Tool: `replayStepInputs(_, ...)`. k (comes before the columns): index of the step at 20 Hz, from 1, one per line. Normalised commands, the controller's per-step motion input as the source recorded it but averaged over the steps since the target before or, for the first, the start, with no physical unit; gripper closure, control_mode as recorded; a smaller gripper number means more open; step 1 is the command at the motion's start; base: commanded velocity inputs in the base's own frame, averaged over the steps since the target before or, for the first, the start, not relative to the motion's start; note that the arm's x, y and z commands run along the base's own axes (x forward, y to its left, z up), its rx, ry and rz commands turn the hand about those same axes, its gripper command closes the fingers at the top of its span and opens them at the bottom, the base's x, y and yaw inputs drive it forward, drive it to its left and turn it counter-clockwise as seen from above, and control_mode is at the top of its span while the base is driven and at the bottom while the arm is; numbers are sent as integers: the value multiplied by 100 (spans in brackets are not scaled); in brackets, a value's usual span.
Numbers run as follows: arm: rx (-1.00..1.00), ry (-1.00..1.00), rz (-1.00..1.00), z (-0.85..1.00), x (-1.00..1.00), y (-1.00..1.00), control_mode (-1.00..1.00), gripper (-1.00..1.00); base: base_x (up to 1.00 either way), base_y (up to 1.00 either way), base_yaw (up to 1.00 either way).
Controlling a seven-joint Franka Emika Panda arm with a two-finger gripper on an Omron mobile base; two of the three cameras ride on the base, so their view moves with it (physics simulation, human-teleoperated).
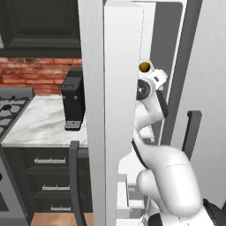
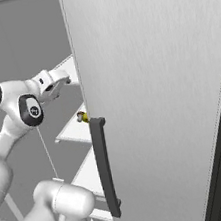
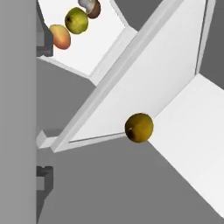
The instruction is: Take the pear and lemon from the highest rack and move them to the second highest rack where the mushroom and mango are located, to maximize freezer space. Close the freezer door after rearranging.
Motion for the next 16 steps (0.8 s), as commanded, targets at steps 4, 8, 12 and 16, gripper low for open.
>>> replayStepInputs(4, 20, 19, -24, 26, 39, 0, -100, -100, 0, 0, 0)
replayStepInputs(8, 17, 29, -10, 14, 72, 0, -100, -100, 0, 0, 0)
replayStepInputs(12, 15, 14, 0, 1, 72, -6, -100, -100, 0, 0, 0)
replayStepInputs(16, 11, -4, 0, 5, 49, -8, -100, -100, 0, 0, 0)
